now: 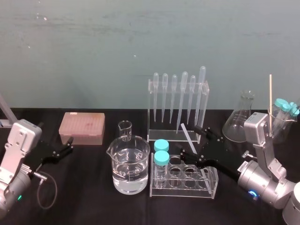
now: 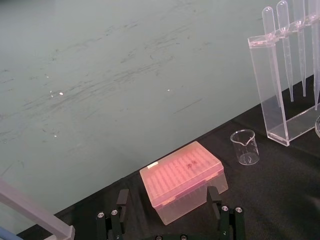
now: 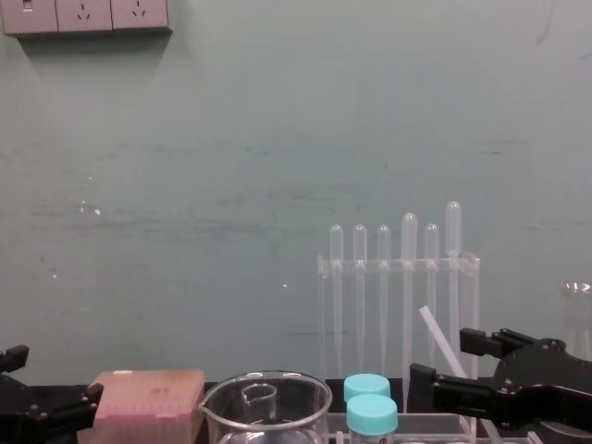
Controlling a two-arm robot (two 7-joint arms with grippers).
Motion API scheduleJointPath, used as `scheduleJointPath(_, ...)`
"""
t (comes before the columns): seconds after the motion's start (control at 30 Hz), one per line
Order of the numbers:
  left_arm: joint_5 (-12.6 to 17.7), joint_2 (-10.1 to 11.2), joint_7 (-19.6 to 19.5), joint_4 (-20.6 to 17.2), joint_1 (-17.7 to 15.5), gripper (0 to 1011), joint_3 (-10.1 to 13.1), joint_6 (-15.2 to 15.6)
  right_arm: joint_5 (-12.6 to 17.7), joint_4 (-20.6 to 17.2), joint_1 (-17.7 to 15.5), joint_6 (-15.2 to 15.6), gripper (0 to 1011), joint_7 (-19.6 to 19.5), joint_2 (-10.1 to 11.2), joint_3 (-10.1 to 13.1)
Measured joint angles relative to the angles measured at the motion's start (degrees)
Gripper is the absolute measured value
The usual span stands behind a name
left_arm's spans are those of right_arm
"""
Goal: Pick up the stirring rod with one hand, then place it down.
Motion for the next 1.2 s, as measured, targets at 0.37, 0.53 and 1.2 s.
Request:
scheduleJointPath(0.37,0.0,0.0,0.0,0.0,0.0,1000,0.0,0.0,0.0,0.0,0.0,-0.1,664,0.0,0.0,0.0)
scheduleJointPath(0.53,0.0,0.0,0.0,0.0,0.0,1000,0.0,0.0,0.0,0.0,0.0,-0.1,486,-0.1,0.0,0.0)
scheduleJointPath(1.2,0.0,0.0,0.0,0.0,0.0,1000,0.0,0.0,0.0,0.0,0.0,-0.1,72,-0.1,0.0,0.0)
